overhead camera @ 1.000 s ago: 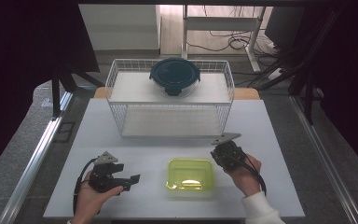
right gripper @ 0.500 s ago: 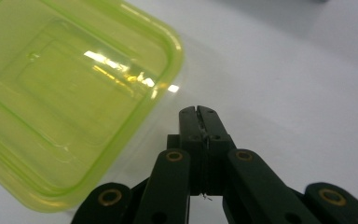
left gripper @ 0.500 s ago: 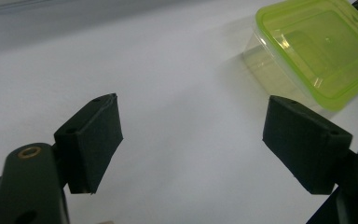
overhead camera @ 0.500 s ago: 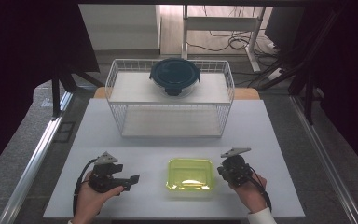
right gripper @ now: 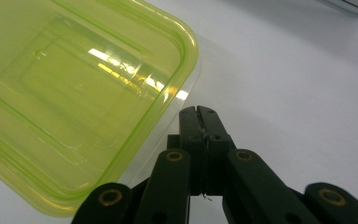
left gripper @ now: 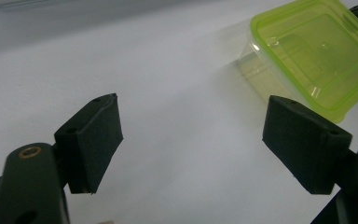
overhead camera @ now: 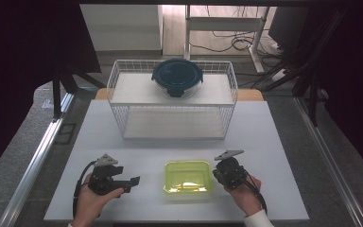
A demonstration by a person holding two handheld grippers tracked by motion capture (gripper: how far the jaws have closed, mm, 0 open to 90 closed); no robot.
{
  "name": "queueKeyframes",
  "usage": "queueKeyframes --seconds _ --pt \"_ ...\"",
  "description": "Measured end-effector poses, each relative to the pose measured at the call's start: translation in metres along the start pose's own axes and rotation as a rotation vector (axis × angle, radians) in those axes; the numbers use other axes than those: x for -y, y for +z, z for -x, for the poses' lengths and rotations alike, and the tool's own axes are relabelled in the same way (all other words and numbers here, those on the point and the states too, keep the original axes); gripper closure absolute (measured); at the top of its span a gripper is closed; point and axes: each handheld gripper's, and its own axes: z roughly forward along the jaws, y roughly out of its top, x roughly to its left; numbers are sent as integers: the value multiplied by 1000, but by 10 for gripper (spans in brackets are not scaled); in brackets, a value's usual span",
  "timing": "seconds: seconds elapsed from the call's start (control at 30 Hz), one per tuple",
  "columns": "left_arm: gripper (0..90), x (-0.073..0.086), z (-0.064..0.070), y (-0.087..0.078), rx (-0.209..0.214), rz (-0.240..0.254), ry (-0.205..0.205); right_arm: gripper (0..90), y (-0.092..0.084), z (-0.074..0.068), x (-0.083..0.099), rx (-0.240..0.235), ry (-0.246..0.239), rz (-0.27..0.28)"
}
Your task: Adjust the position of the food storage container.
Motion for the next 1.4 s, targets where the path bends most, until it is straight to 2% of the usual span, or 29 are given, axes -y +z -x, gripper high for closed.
queueKeyframes --seconds 0.37,0.53,0.67,0.8,0.9,0.97,1.0,1.07,1.1,1.13,1.17,1.27,1.4 --pt "191 0 -1 0 0 0 -4 886 8 -16 -5 -30 -48 -15" --pt "191 0 -2 0 -2 0 -5 886 9 -20 -6 -31 -55 -13" --pt "191 1 -2 -2 -3 7 -8 886 4 -15 -4 -13 -35 2" --pt "191 0 -3 -3 -2 10 -13 885 -11 -8 4 -11 -2 59" --pt "191 0 -2 -3 0 14 -12 885 -22 -3 12 -34 37 112" --pt "191 0 -2 -4 1 17 -13 873 -28 2 18 -65 84 154" --pt "191 0 -2 -4 3 19 -15 835 -31 5 20 -84 104 173" --pt "193 0 -1 -6 2 27 -16 662 -34 9 26 -112 147 216" --pt "193 0 -1 -6 2 27 -16 662 -34 9 26 -112 147 216" --pt "193 0 1 -8 7 37 -11 524 -36 13 29 -152 178 247" --pt "193 -1 2 -9 7 42 -9 477 -37 14 30 -177 199 254" --pt "193 -1 4 -9 17 53 -8 382 -37 17 30 -239 240 285" --pt "203 -1 3 -9 29 59 -17 336 -38 18 30 -282 246 301"
